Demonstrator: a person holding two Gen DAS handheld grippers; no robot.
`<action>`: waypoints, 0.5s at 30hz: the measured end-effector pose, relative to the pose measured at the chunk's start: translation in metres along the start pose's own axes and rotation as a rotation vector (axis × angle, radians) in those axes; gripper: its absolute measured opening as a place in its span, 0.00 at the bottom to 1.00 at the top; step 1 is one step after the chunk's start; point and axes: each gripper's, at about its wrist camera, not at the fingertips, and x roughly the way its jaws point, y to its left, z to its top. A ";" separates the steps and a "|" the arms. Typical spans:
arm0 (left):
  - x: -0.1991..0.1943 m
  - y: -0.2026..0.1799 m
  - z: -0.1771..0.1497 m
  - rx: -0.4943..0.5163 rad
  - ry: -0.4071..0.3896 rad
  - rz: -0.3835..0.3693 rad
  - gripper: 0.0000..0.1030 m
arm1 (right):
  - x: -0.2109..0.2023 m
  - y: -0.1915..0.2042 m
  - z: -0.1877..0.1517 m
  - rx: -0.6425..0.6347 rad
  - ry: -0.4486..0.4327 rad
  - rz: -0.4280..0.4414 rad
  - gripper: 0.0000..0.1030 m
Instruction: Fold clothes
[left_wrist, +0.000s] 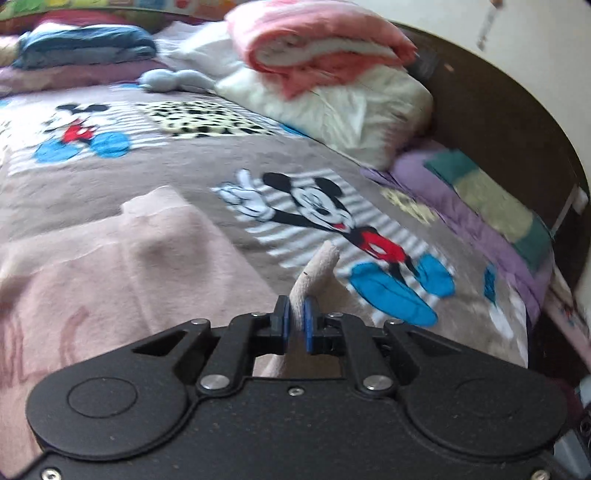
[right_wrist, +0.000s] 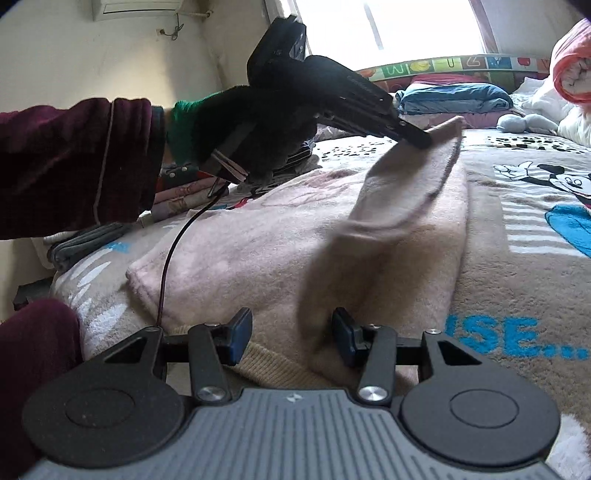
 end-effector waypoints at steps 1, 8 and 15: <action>0.001 0.003 -0.002 -0.020 -0.007 0.006 0.06 | -0.001 0.000 0.000 0.001 0.000 0.000 0.47; 0.012 0.015 -0.012 -0.109 -0.035 0.020 0.06 | -0.006 -0.005 -0.003 0.026 -0.004 0.013 0.47; 0.027 0.024 -0.019 -0.169 -0.034 0.051 0.06 | -0.006 -0.003 -0.004 0.022 0.002 0.019 0.49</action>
